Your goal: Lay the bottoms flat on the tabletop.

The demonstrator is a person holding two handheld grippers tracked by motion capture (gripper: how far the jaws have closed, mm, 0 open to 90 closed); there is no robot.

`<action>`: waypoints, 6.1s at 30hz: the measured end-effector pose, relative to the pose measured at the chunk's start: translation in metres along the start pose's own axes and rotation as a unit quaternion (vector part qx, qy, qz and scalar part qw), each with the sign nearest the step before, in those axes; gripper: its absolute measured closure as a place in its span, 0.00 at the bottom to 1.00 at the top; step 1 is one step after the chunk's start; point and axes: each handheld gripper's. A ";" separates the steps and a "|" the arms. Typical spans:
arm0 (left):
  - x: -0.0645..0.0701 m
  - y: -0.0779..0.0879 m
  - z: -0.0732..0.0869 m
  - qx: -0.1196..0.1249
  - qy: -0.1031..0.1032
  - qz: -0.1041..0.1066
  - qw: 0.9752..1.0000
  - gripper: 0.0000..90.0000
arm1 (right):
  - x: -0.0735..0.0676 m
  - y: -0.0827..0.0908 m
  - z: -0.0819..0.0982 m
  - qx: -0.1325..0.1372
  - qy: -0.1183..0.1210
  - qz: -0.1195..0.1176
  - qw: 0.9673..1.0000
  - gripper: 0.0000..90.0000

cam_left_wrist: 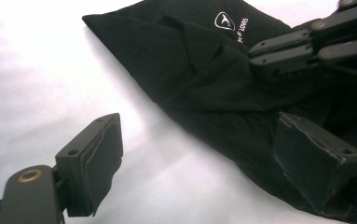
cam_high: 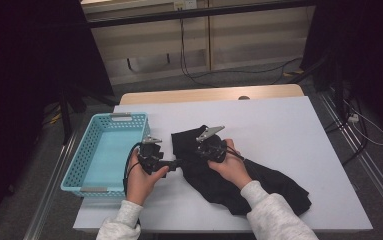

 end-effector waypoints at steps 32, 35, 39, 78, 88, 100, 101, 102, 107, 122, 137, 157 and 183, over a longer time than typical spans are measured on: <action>-0.001 -0.004 -0.001 0.000 0.004 0.003 1.000 0.19 | 0.057 0.023 0.014 0.050 -0.116 0.102 0.987 0.73; -0.002 -0.004 -0.001 0.000 0.006 0.002 1.000 0.19 | 0.058 0.025 0.018 0.043 -0.122 0.086 0.988 0.67; -0.001 -0.005 -0.001 -0.005 0.004 0.002 1.000 0.19 | 0.056 0.017 0.025 0.018 -0.117 0.069 0.990 0.66; 0.002 -0.010 -0.013 -0.004 -0.003 -0.001 1.000 0.19 | 0.064 0.071 0.093 0.018 -0.115 0.090 0.989 0.35; 0.004 -0.008 -0.019 0.004 -0.008 0.003 1.000 0.19 | 0.065 0.080 0.123 0.004 -0.134 0.076 0.988 0.32; 0.007 -0.011 -0.024 0.005 -0.011 0.008 1.000 0.19 | 0.061 0.079 0.140 -0.019 -0.135 0.057 0.989 0.43; 0.006 -0.011 -0.024 0.005 -0.012 0.007 1.000 0.19 | 0.059 0.080 0.141 -0.019 -0.134 0.054 0.989 0.45; 0.006 -0.011 -0.024 0.006 -0.011 0.007 1.000 0.19 | 0.058 0.081 0.142 -0.019 -0.132 0.050 0.990 0.47; 0.007 -0.010 -0.025 0.006 -0.013 0.007 1.000 0.19 | 0.046 0.083 0.144 -0.019 -0.123 0.037 0.992 0.61; 0.007 -0.011 -0.028 0.011 -0.009 0.004 1.000 0.19 | 0.050 0.091 0.149 -0.021 -0.127 0.012 0.992 0.97; -0.003 -0.037 -0.057 -0.004 0.003 -0.007 1.000 0.22 | 0.080 0.115 0.172 -0.029 -0.156 0.050 0.986 0.97; -0.029 -0.073 -0.073 -0.008 0.003 -0.044 0.999 0.23 | 0.077 0.120 0.170 0.036 -0.148 0.052 0.987 0.50; -0.011 -0.069 -0.073 -0.047 -0.028 -0.036 0.998 0.68 | 0.067 0.117 0.161 0.044 -0.128 0.051 0.989 0.42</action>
Point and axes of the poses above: each handheld gripper's, and its own axes: y roughly backward along the jaws, z roughly out of its underside, x roughly to its right, and after that the axes turned 12 degrees about -x, right-handed
